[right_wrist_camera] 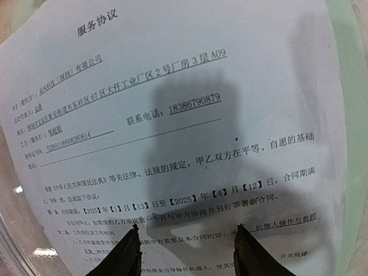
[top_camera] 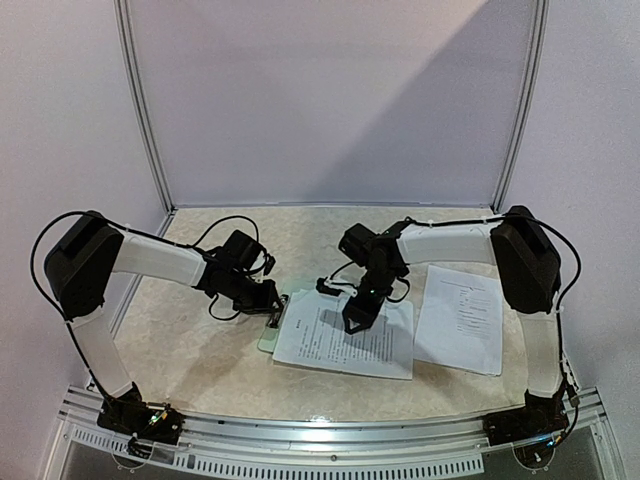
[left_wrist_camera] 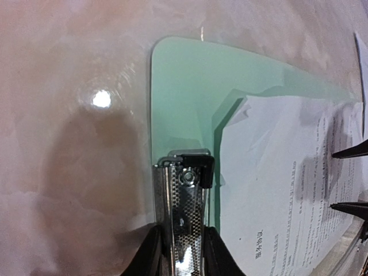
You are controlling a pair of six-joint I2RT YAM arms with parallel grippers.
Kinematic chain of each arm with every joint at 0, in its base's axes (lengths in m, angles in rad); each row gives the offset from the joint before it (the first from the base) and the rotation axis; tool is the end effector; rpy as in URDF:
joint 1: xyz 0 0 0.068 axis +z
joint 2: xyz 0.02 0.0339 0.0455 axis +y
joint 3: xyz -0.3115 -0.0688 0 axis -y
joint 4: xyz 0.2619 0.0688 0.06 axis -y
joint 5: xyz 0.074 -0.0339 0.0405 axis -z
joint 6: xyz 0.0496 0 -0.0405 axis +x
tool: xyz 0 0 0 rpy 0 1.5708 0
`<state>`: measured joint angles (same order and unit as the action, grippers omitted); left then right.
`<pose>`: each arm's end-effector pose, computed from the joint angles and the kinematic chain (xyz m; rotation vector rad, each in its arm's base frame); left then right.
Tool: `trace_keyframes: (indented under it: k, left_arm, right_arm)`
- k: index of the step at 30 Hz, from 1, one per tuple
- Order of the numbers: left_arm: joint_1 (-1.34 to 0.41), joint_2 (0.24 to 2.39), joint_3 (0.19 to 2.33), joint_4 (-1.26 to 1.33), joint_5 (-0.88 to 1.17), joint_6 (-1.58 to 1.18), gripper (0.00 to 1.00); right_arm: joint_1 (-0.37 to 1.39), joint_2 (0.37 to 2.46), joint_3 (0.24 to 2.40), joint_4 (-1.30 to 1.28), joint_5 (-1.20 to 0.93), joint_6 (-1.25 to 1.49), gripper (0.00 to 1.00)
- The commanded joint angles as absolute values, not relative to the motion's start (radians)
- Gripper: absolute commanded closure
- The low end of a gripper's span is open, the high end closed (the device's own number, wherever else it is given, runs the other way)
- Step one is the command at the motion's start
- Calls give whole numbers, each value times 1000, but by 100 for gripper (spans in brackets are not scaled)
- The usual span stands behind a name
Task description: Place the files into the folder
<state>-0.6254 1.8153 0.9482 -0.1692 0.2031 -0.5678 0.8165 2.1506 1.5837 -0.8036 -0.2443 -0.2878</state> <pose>0.2966 -0.2265 0.1494 0.1552 2.7344 -0.6519 0.3118 0.3494 0.1644 -1.5954 2.5196 0.4316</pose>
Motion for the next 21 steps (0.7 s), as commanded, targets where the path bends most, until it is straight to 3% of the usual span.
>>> trace_keyframes:
  k: [1,6,13,21]
  left_arm:
    - [-645,1866,926,-254,247,-556,100]
    - [-644,1870,928,-250,248,-557,100]
    - [-644,1876,929,-252,250,-554,100]
    - [-644,1883,940,-250,251,-552,100]
  right_arm:
    - [821,2262,1614,-824,-240,-263,45]
    - [835,2277,1693,-853,-263,-254,45]
    - [838,2135,1703,-866,-289,-302,45]
    - [845,1860,1383,-699,-456,-463,42]
